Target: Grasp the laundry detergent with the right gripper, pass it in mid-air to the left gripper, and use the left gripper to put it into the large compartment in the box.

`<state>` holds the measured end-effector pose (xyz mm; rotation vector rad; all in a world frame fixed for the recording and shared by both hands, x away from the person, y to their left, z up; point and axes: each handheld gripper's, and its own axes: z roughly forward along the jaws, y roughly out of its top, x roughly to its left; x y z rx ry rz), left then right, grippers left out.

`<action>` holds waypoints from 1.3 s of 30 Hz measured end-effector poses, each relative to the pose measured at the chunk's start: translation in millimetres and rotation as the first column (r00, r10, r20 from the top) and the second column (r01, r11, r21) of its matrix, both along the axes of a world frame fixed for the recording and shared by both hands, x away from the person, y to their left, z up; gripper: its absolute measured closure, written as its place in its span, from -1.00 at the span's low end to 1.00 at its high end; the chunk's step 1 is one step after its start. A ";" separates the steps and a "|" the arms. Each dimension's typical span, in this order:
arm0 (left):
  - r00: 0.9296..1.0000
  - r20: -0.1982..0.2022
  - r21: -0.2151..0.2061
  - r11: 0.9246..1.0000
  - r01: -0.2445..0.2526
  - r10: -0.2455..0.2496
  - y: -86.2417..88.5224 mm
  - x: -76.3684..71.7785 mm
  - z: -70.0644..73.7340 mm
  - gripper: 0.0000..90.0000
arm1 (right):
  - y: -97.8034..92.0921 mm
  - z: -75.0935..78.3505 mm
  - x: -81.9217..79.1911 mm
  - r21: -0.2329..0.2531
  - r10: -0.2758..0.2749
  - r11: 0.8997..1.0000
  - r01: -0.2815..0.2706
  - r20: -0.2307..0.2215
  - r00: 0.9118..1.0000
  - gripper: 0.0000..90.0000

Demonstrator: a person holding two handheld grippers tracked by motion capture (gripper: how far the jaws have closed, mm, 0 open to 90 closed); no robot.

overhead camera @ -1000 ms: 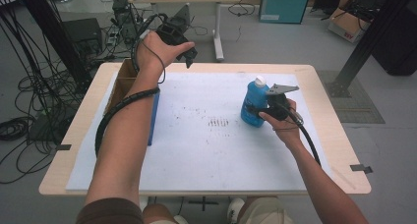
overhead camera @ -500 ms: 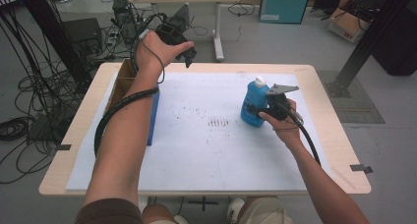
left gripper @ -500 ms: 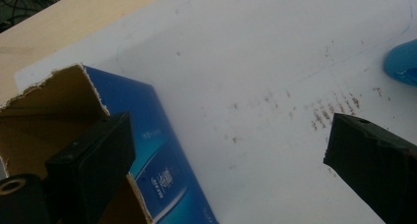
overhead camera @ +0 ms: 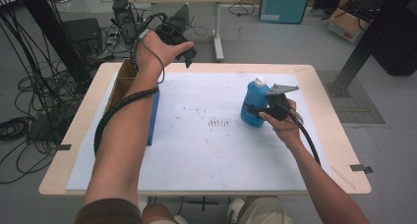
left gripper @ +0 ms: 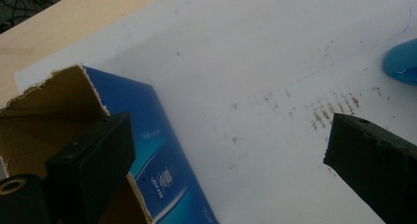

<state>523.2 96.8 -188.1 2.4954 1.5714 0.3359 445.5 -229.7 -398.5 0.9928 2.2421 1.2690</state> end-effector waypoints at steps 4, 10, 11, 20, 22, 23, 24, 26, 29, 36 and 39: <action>1.000 -0.002 0.003 1.000 0.004 -0.004 0.1 -0.1 0.1 -0.89 | 0.0 0.0 0.0 0.000 0.000 1.000 0.000 0.000 1.000 -0.05; 1.000 0.000 0.002 1.000 0.007 -0.007 -1.4 -0.6 0.9 -0.89 | -0.3 -0.1 0.6 -0.001 0.003 1.000 -0.003 0.006 1.000 -0.05; 1.000 0.000 0.002 1.000 0.007 -0.007 -1.4 -0.6 0.9 -0.89 | -0.3 -0.1 0.6 -0.001 0.003 1.000 -0.003 0.006 1.000 -0.05; 1.000 -0.002 0.000 1.000 0.015 -0.015 -2.9 -1.4 0.7 -0.89 | -0.3 -0.1 0.5 0.000 0.003 1.000 -0.003 0.006 1.000 -0.05; 1.000 -0.002 0.000 1.000 0.015 -0.015 -1.3 -1.7 1.0 -0.89 | -0.2 0.1 0.5 -0.001 0.003 1.000 -0.003 0.006 1.000 -0.05; 1.000 -0.006 0.003 1.000 0.018 -0.018 -0.3 -1.6 1.3 -0.89 | -0.2 0.2 0.4 -0.003 0.003 1.000 -0.003 0.006 1.000 -0.05; 1.000 -0.006 -0.002 1.000 0.013 -0.013 -0.2 -1.7 1.3 -0.89 | -0.1 0.0 0.3 -0.001 0.002 1.000 -0.002 0.008 1.000 -0.05; 1.000 -0.005 0.003 1.000 0.014 -0.014 0.5 -1.5 1.0 -0.89 | 0.0 0.1 0.2 -0.001 0.000 1.000 0.000 0.005 1.000 -0.05; 1.000 -0.008 0.005 1.000 0.019 -0.019 0.5 -1.3 1.1 -0.89 | 0.0 0.1 0.2 0.000 0.000 1.000 0.000 0.004 1.000 -0.05; 1.000 -0.005 -0.002 1.000 0.018 -0.019 -2.1 -1.5 -0.6 -0.89 | 0.0 0.4 0.1 -0.002 -0.001 1.000 0.001 0.001 1.000 -0.05; 1.000 -0.010 0.003 1.000 0.024 -0.024 -1.5 -1.3 -0.3 -0.88 | -0.1 0.4 0.2 -0.002 0.000 1.000 0.000 0.002 1.000 -0.05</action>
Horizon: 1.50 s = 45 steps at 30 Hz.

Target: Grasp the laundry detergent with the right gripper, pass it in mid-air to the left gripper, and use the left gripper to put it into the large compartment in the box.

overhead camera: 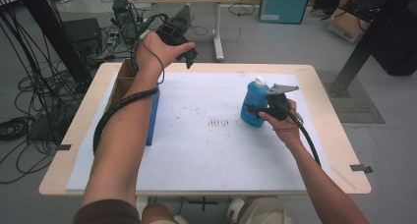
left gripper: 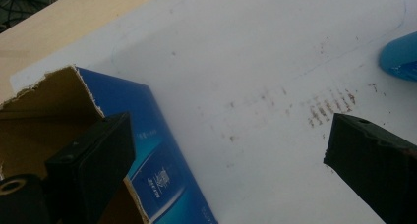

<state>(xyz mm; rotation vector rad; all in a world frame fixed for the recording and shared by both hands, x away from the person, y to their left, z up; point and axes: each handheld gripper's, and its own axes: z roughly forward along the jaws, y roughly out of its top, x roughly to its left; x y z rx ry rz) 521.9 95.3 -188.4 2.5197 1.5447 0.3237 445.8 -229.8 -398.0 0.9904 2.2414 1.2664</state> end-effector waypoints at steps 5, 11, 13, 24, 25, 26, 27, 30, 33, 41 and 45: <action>1.000 0.004 -0.002 1.000 -0.006 0.006 0.2 -0.9 0.2 -0.89 | 0.0 0.0 0.0 0.000 -0.001 1.000 0.001 0.000 1.000 -0.05; 1.000 0.004 0.005 1.000 -0.001 0.001 -0.3 -1.6 2.2 -0.89 | 0.1 -0.2 -0.2 -0.001 0.000 1.000 0.000 0.004 1.000 -0.04; 1.000 0.002 0.009 1.000 0.004 -0.004 -0.3 -1.5 2.6 -0.89 | 0.0 -0.1 -0.2 -0.003 0.001 1.000 -0.001 0.003 1.000 -0.04; 0.999 0.008 -0.008 0.999 0.051 -0.051 -2.4 -7.7 3.5 -0.88 | -0.2 1.0 0.3 0.001 -0.005 1.000 0.005 -0.006 1.000 -0.02; 0.997 0.008 -0.013 0.997 0.080 -0.080 -3.2 -9.9 6.1 -0.88 | -0.1 2.3 1.2 0.010 -0.001 1.000 0.001 -0.012 1.000 -0.02; 0.997 0.008 -0.013 0.997 0.080 -0.080 -3.2 -9.9 6.1 -0.88 | 0.9 4.2 1.6 0.014 0.004 1.000 -0.004 -0.016 1.000 -0.02; 0.995 0.008 -0.012 0.995 0.101 -0.101 -3.8 -11.2 7.9 -0.88 | 2.1 6.5 1.8 0.013 0.010 1.000 -0.010 -0.018 1.000 -0.02; 0.987 0.017 -0.007 0.987 0.163 -0.163 -7.2 -16.6 10.6 -0.88 | 5.0 12.9 2.4 0.012 0.019 1.000 -0.018 -0.023 1.000 -0.02; 0.970 0.010 0.007 0.970 0.242 -0.242 -8.5 -23.0 18.1 -0.89 | 11.6 28.7 5.3 0.013 0.044 0.999 -0.043 -0.049 0.998 -0.02; 0.933 0.022 0.043 0.933 0.358 -0.359 -13.6 -37.5 32.3 -0.89 | 31.4 56.6 4.9 0.023 0.099 0.995 -0.098 -0.081 0.992 -0.03; 0.910 0.023 0.054 0.910 0.412 -0.413 -15.3 -45.0 40.1 -0.89 | 42.4 70.3 4.6 0.038 0.146 0.989 -0.143 -0.089 0.985 -0.03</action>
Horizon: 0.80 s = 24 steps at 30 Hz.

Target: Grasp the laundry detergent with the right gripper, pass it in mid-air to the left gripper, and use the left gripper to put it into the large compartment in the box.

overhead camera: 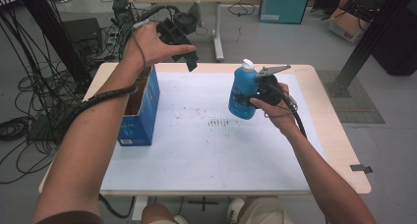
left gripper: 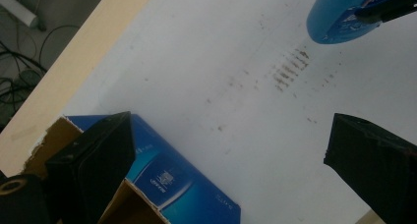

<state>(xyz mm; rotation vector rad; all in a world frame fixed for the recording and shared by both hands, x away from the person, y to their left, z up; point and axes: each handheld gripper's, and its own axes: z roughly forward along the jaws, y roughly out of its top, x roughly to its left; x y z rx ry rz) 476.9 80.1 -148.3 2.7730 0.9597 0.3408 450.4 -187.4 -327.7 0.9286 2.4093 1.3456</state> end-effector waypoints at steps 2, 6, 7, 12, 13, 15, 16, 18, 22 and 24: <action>0.999 -0.007 -0.001 0.999 0.040 -0.040 -0.8 -5.4 3.3 -0.89 | 9.6 9.3 -1.0 0.000 0.034 0.999 -0.034 -0.008 0.999 -0.03; 0.997 -0.002 -0.002 0.997 0.083 -0.083 -0.7 -11.2 4.9 -0.89 | 22.4 19.9 -2.5 -0.005 0.085 0.996 -0.085 -0.005 0.996 -0.03; 0.994 -0.001 0.001 0.994 0.111 -0.111 -0.6 -14.3 6.0 -0.89 | 25.9 22.2 -3.1 -0.003 0.095 0.995 -0.095 -0.007 0.995 -0.03; 0.986 -0.008 -0.007 0.986 0.169 -0.169 -2.1 -22.6 8.1 -0.89 | 43.0 29.0 -5.5 -0.015 0.174 0.985 -0.174 0.009 0.985 -0.03; 0.983 0.000 -0.007 0.983 0.181 -0.181 -2.9 -24.4 7.4 -0.89 | 47.0 29.5 -6.2 -0.018 0.187 0.982 -0.186 0.010 0.982 -0.03; 0.981 -0.007 0.000 0.981 0.196 -0.196 -3.4 -26.2 7.2 -0.89 | 50.5 29.6 -6.1 -0.025 0.207 0.978 -0.206 0.014 0.978 -0.03; 0.980 -0.025 -0.003 0.980 0.200 -0.200 -4.6 -29.7 6.1 -0.89 | 56.9 29.6 -6.4 -0.033 0.234 0.972 -0.233 0.008 0.972 -0.03; 0.974 -0.037 -0.003 0.975 0.222 -0.222 -5.1 -33.4 5.7 -0.89 | 64.1 28.8 -6.2 -0.038 0.278 0.960 -0.278 0.003 0.960 -0.03; 0.969 -0.037 0.003 0.969 0.246 -0.245 -5.5 -39.3 5.1 -0.89 | 72.2 27.1 -5.2 -0.035 0.327 0.944 -0.327 -0.007 0.945 -0.03; 0.964 -0.030 0.009 0.965 0.263 -0.262 -5.7 -42.7 5.4 -0.89 | 77.2 26.3 -5.0 -0.034 0.351 0.936 -0.351 -0.009 0.936 -0.03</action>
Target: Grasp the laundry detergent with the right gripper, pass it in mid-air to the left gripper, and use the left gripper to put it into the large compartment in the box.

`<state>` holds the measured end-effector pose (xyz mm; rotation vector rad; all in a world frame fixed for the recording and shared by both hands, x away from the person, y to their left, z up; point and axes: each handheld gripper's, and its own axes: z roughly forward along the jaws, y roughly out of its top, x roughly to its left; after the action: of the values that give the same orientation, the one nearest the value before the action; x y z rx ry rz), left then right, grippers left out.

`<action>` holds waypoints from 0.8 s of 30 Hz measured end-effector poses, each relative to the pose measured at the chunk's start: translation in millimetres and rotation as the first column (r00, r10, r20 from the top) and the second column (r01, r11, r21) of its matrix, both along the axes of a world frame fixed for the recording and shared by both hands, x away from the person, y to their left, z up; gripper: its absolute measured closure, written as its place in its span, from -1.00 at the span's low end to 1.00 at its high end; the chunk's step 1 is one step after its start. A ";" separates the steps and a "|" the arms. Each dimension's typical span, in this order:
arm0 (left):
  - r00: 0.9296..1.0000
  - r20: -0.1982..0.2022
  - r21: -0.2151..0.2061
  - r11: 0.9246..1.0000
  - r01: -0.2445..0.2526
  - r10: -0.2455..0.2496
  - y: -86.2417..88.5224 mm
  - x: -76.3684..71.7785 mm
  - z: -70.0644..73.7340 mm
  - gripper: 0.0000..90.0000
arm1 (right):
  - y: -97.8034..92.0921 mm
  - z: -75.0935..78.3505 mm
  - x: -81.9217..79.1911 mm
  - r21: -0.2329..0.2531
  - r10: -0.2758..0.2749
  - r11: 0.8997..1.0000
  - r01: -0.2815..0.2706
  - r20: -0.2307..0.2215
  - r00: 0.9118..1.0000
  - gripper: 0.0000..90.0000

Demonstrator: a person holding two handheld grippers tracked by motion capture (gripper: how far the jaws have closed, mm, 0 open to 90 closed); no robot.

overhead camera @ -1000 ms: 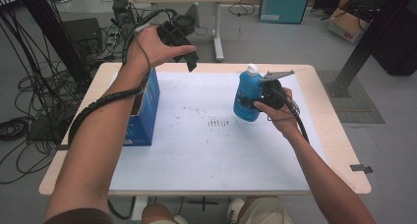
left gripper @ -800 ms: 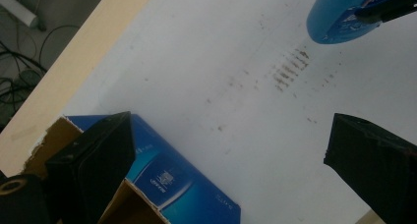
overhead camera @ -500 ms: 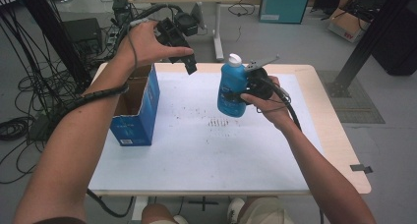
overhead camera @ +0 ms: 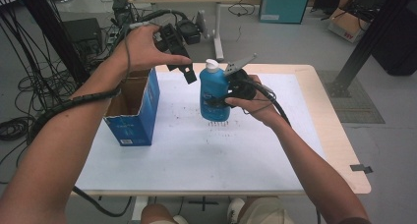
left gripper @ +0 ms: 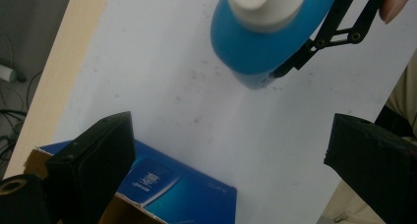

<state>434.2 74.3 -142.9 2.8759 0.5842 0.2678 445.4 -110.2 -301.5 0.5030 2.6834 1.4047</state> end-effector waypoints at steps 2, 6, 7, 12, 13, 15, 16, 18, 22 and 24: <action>1.000 -0.003 0.007 1.000 0.019 -0.019 0.0 -2.1 1.4 -0.89 | 6.6 -1.1 0.8 0.012 0.033 0.999 -0.033 0.011 0.999 -0.03; 0.998 -0.008 0.025 0.997 0.067 -0.067 -2.6 -10.7 0.3 -0.87 | 14.7 -2.1 0.1 0.003 0.083 0.997 -0.083 0.027 0.996 -0.03; 0.997 -0.018 0.027 0.997 0.074 -0.074 -3.5 -11.6 -0.3 -0.86 | 17.2 -2.4 -1.0 0.001 0.096 0.995 -0.096 0.031 0.995 -0.03; 0.994 -0.041 0.056 0.993 0.105 -0.102 -8.0 -15.8 -3.3 -0.87 | 28.1 -2.5 -6.0 -0.002 0.160 0.987 -0.160 0.038 0.986 -0.03; 0.994 -0.047 0.055 0.993 0.104 -0.102 -8.9 -16.7 -3.6 -0.87 | 30.4 -2.1 -7.2 -0.002 0.170 0.985 -0.170 0.040 0.985 -0.03; 0.992 -0.056 0.063 0.991 0.119 -0.116 -10.8 -18.8 -3.4 -0.87 | 33.4 -1.5 -8.6 -0.002 0.184 0.983 -0.184 0.045 0.982 -0.03; 0.987 -0.060 0.096 0.983 0.156 -0.151 -12.2 -19.6 -1.8 -0.88 | 36.9 -0.3 -10.5 -0.002 0.207 0.978 -0.207 0.056 0.977 -0.03; 0.986 -0.065 0.095 0.983 0.158 -0.153 -13.1 -20.6 -1.6 -0.88 | 38.9 0.8 -11.8 0.004 0.229 0.973 -0.230 0.068 0.971 -0.03; 0.979 -0.094 0.108 0.975 0.193 -0.183 -19.1 -26.4 0.0 -0.88 | 41.9 3.5 -16.3 0.021 0.256 0.966 -0.259 0.076 0.964 -0.03; 0.978 -0.096 0.107 0.975 0.194 -0.184 -20.6 -27.8 -0.3 -0.88 | 42.8 4.5 -17.7 0.022 0.266 0.963 -0.269 0.080 0.961 -0.03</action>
<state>406.4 53.7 -143.2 3.0409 0.3132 0.1546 427.7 -67.4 -297.0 0.0849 2.7503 1.4982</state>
